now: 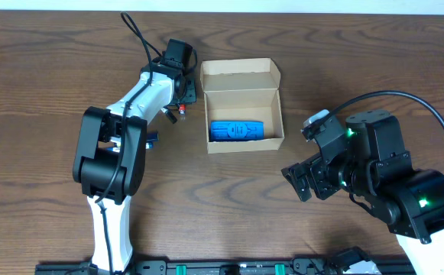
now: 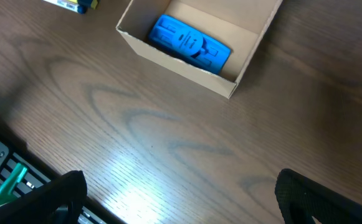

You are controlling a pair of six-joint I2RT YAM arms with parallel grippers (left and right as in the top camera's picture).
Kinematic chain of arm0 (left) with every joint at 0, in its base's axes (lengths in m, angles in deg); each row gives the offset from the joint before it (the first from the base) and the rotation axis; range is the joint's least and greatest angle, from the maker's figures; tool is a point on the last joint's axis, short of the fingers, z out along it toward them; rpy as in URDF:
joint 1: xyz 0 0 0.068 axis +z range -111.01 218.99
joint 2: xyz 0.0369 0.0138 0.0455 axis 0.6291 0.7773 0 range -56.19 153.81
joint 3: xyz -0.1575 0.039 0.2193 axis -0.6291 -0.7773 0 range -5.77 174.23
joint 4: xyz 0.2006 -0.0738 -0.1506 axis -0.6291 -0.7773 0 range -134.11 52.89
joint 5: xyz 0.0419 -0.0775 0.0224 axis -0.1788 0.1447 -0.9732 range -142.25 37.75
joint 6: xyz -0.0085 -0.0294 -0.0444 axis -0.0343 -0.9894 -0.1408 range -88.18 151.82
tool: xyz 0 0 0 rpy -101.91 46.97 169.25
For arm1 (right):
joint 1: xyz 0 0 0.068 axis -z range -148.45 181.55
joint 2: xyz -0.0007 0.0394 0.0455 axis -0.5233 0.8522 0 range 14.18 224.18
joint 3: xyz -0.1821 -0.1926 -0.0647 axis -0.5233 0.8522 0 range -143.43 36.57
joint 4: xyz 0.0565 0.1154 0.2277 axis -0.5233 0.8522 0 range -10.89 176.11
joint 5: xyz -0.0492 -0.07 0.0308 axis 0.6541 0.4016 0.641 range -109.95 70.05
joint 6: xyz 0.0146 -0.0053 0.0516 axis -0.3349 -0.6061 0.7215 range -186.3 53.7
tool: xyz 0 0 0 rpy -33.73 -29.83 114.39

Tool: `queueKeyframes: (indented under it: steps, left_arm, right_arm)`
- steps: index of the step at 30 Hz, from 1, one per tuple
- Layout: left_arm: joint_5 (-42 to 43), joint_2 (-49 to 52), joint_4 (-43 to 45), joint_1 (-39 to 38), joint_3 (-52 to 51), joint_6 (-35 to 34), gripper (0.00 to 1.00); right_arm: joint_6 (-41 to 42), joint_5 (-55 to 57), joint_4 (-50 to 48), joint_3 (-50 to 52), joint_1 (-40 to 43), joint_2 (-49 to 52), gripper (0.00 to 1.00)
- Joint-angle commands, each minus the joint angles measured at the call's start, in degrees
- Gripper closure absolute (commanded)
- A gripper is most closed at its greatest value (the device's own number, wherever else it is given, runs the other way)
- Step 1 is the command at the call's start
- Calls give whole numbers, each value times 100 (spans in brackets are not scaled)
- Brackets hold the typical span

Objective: Pack container
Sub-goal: 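Grasp the red stapler with the left gripper, then carry the red stapler with left gripper into the box beside duster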

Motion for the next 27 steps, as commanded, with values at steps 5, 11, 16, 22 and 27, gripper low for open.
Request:
queueKeyframes:
  steps: [5,11,16,22,27]
  left_arm:
    - [-22,-101,-105,13,7,136,90]
    - [-398,-979,-249,13,155,791,94]
    - [-343,-2000,-385,-31,155,1849,94]
    - [1060,-2898,-870,-380,155,4098,94]
    - [1753,-3064,-1552,-885,155,5462,95]
  right_arm:
    - [63,15,-9,-17,35,0,1]
    - [63,15,-9,-17,35,0,1]
    - [66,15,-11,-17,35,0,1]
    - [66,15,-9,-17,35,0,1]
    - [63,15,-9,-17,35,0,1]
